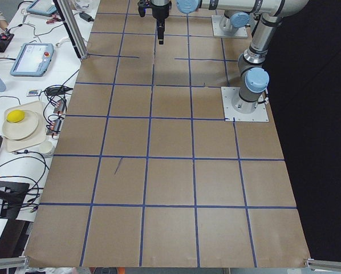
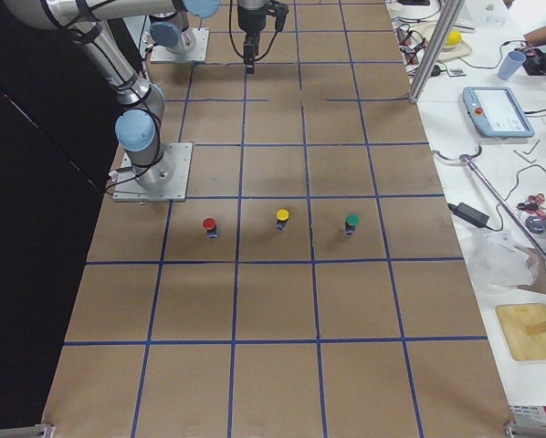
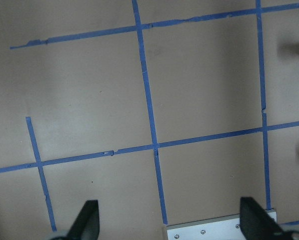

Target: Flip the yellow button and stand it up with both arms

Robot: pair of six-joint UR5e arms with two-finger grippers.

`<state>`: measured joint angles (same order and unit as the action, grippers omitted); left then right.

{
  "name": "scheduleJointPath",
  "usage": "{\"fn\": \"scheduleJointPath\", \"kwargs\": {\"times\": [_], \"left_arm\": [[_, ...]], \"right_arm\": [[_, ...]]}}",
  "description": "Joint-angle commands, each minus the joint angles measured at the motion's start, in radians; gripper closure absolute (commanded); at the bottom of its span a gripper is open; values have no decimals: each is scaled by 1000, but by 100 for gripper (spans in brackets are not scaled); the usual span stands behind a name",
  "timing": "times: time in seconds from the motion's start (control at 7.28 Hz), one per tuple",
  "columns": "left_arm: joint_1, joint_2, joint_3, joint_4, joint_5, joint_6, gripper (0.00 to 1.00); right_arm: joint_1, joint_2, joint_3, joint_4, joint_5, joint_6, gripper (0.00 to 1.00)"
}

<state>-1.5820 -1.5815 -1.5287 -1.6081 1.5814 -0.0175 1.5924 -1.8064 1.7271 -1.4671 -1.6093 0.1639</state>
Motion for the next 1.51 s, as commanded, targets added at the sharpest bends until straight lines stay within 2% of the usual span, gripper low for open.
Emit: {"fn": "scheduleJointPath", "kwargs": {"times": [0.0,0.14,0.27,0.96,1.37], "left_arm": [[-1,0,7,8,2,2,0],[-7,15,-20,5,3,8,0],[-9,0,4,7,5,13,0],[-7,14,4,8,-3,-5,0],[-3,-17,5,13,2,2,0]], "right_arm": [[-17,90,-87,-16,-1,6,0],[-17,94,-86,-16,5,5,0],[-18,108,-87,-22,5,6,0],[-38,111,-74,-18,5,8,0],[-51,104,-52,-15,6,6,0]]}}
